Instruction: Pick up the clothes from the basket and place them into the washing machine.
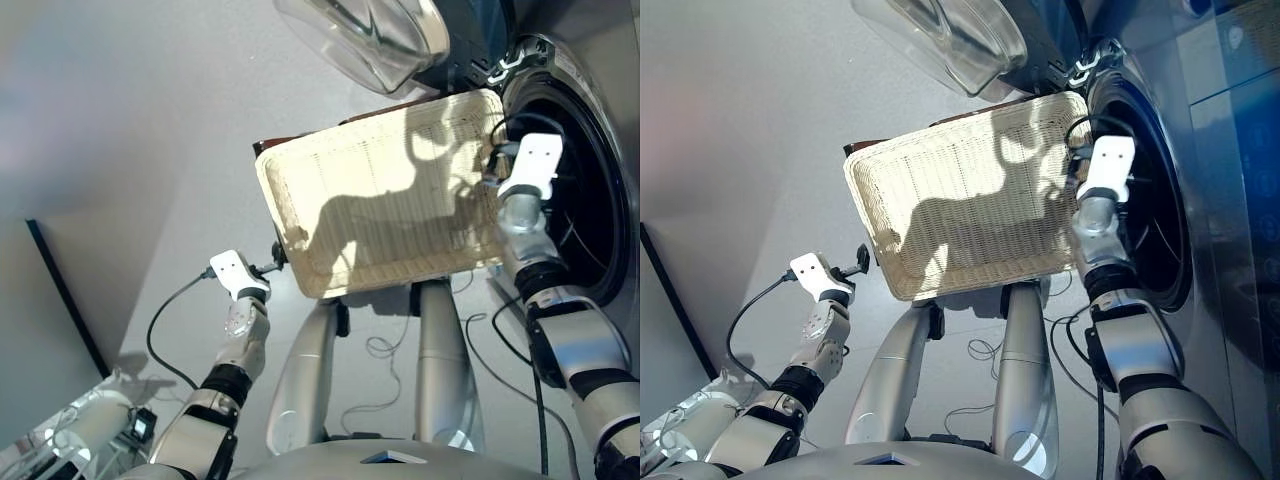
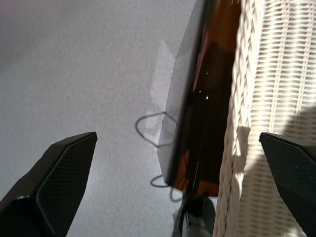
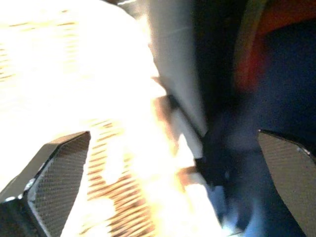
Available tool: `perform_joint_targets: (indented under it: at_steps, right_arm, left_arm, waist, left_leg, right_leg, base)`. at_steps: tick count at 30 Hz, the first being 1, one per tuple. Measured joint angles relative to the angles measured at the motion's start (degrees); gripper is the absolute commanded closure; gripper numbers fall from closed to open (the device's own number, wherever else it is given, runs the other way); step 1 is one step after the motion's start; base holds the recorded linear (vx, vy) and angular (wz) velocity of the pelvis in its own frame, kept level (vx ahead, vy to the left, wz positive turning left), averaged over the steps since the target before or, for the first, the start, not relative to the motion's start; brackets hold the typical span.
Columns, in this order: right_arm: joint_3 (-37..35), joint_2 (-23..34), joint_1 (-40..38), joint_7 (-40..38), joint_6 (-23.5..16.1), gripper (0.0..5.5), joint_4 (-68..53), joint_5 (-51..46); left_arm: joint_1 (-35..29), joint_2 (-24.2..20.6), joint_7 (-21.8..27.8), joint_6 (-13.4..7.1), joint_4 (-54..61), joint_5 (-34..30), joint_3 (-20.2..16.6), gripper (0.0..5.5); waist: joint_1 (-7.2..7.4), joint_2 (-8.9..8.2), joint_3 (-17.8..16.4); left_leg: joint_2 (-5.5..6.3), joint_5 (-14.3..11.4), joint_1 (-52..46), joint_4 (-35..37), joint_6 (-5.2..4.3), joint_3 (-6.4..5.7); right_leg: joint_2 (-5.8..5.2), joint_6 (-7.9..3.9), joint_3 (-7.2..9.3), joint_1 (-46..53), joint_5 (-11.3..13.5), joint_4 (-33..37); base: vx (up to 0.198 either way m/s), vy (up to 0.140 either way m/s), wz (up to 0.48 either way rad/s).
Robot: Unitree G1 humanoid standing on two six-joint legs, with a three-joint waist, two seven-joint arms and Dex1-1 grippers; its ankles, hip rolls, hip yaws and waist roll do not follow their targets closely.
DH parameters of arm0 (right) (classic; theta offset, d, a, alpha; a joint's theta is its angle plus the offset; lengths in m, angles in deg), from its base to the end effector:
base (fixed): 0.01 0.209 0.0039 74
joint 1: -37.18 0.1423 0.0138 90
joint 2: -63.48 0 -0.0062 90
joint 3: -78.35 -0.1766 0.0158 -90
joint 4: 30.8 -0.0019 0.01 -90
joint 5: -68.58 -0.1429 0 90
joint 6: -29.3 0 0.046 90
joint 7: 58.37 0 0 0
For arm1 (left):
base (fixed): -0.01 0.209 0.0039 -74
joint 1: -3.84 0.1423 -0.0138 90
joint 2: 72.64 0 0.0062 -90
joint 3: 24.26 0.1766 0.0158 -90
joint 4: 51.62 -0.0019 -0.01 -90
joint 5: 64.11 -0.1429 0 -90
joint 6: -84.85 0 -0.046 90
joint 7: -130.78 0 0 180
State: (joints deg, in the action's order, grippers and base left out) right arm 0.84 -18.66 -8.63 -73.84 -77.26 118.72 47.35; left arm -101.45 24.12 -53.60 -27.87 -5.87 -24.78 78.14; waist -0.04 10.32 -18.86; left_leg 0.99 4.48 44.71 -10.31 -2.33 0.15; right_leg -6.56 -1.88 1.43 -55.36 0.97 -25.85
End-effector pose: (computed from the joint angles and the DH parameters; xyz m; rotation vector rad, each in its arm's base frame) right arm 0.3269 -0.2174 0.0919 -0.1699 -0.0370 -0.3085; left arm 0.2317 0.1620 -0.0177 -0.3716 0.1761 0.1587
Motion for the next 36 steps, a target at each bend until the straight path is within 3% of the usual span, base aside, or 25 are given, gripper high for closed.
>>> perform_joint_targets:
  at_steps: [8, 16, 21, 27, 34, 36]
  right_arm:
    - [2.9, -5.7, -7.7, 5.8, 0.1, 0.0, 0.6, -1.7]
    - [3.7, -10.6, -16.8, 7.6, 1.5, 0.0, 5.1, -1.4]
    - [3.5, -12.1, -24.2, 8.7, 2.8, 0.0, 7.0, 0.7]
    - [2.3, -12.0, -32.7, 10.9, 4.2, 0.0, 9.7, 3.0]
    - [-1.1, -12.4, -39.3, 13.7, 5.2, 0.0, 12.3, 3.1]
    - [-1.1, -12.4, -39.4, 13.7, 5.3, 0.0, 12.7, 3.1]
  left_arm:
    - [0.9, 0.1, 1.7, 1.1, -6.1, -0.1, -1.6, 0.0]
    - [2.5, 1.0, 2.2, 2.9, -12.5, -3.0, -2.2, 0.0]
    - [6.0, 0.8, 2.2, 4.2, -16.4, -9.4, -2.6, 0.0]
    - [10.0, 0.8, 2.2, 5.5, -20.4, -17.0, -3.7, 0.0]
    - [14.4, 0.6, 2.9, 5.7, -22.7, -21.5, -3.8, 0.0]
    - [14.6, 0.6, 3.0, 5.8, -23.0, -21.6, -3.8, 0.0]
  waist:
    - [0.03, -5.1, 3.0]
    - [-0.01, -6.97, 4.3]
    - [0.02, -9.35, 6.3]
    - [0.14, -9.88, 9.7]
    - [0.19, -9.97, 15.8]
    - [0.19, -10.0, 15.9]
  left_leg:
    - [-0.26, -0.1, -4.5, 1.1, 0.05, -1.08]
    - [-0.16, -0.4, -13.3, 3.7, 0.02, -3.16]
    - [-1.0, -0.4, -20.4, 6.5, 0.16, -3.39]
    - [-1.87, -0.2, -29.3, 9.8, 0.48, -3.65]
    - [-2.69, -0.8, -35.9, 12.9, 1.05, -3.65]
    - [-2.78, -0.8, -35.7, 12.9, 1.06, -3.56]
  right_leg:
    - [-0.15, 0.01, 1.47, 5.5, -0.1, 2.1]
    - [-0.8, -0.26, 3.49, 15.1, -1.1, 4.0]
    - [-0.68, -0.34, 4.6, 22.4, -1.7, 6.6]
    - [0.37, -0.64, 6.39, 32.5, -1.8, 11.3]
    - [1.26, -1.08, 6.67, 39.8, -1.6, 15.2]
    - [1.31, -1.04, 6.65, 39.5, -1.6, 15.0]
  base:
    - [-0.015, 0.003, 0.005]
    - [0.077, 0.017, 0.065]
    - [0.095, 0.026, 0.005]
    - [0.071, 0.024, 0.012]
    - [0.027, 0.009, -0.002]
    - [0.102, 0.032, -0.005]
